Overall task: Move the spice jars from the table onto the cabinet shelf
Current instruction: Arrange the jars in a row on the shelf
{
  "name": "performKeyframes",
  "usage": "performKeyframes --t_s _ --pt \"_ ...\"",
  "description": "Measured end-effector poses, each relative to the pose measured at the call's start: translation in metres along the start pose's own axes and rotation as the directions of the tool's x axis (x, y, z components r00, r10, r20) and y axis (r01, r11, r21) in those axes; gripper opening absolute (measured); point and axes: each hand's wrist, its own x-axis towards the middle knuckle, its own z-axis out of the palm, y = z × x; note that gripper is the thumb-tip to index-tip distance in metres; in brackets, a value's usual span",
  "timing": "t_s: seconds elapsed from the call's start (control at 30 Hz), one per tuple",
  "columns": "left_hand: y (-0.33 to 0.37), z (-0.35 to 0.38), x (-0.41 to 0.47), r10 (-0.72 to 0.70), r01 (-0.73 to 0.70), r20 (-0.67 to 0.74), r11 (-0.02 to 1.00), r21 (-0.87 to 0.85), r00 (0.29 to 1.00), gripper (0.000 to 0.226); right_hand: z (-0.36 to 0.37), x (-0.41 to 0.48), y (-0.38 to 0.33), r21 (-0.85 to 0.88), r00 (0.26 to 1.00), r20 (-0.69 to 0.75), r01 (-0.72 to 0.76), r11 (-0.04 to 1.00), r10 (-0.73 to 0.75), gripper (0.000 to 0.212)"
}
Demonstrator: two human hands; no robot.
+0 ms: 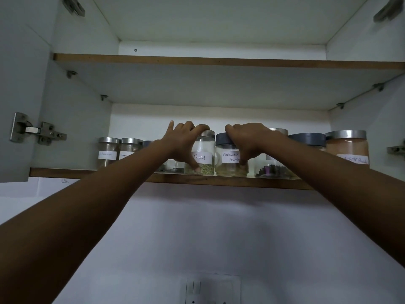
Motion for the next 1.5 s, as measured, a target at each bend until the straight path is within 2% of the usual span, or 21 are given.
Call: performKeyframes --t_s 0.23,0.37,0.43,0.53,0.63,0.8,1.07,1.33,1.4,1.5 --pt "-0.008 0.025 0.023 0.006 -0.007 0.030 1.000 0.024 1.000 0.115 0.004 0.029 -0.013 -0.072 0.994 0.098 -0.040 0.997 0.047 0.070" --pt "-0.022 0.036 0.037 -0.016 0.031 0.101 0.989 -0.145 0.995 0.110 0.011 0.046 -0.018 -0.069 0.987 0.137 -0.076 0.995 0.085 0.059" --pt "-0.026 0.040 0.046 -0.048 0.078 0.153 0.977 -0.198 0.987 0.092 0.020 0.056 -0.019 -0.061 0.987 0.128 -0.086 0.994 0.094 0.053" --pt "-0.025 0.045 0.060 -0.103 0.144 0.171 0.959 -0.244 0.980 0.054 0.035 0.074 -0.022 -0.060 0.989 0.111 -0.090 0.994 0.096 0.050" --pt "-0.027 0.052 0.067 -0.124 0.180 0.218 0.948 -0.263 0.968 0.044 0.046 0.088 -0.023 -0.040 0.988 0.116 -0.096 0.995 0.100 0.049" --pt "-0.031 0.059 0.073 -0.120 0.148 0.239 0.984 -0.102 0.964 0.045 0.066 0.108 -0.023 -0.024 0.985 0.115 -0.128 0.991 0.130 0.049" --pt "-0.025 0.074 0.081 -0.164 0.190 0.259 0.979 -0.077 0.952 0.050 0.087 0.126 -0.018 0.012 0.983 0.102 -0.157 0.987 0.155 0.047" --pt "-0.025 0.090 0.091 -0.167 0.162 0.232 0.986 0.043 0.958 0.050 0.097 0.133 -0.015 0.102 0.983 0.074 -0.177 0.979 0.170 0.046" --pt "-0.025 0.096 0.090 -0.174 0.167 0.224 0.985 0.050 0.959 0.054 0.100 0.133 -0.016 0.138 0.979 0.053 -0.204 0.969 0.199 0.044" --pt "-0.027 0.104 0.089 -0.171 0.162 0.167 0.985 0.066 0.971 0.071 0.103 0.132 -0.020 0.134 0.969 0.000 -0.244 0.960 0.246 0.043"
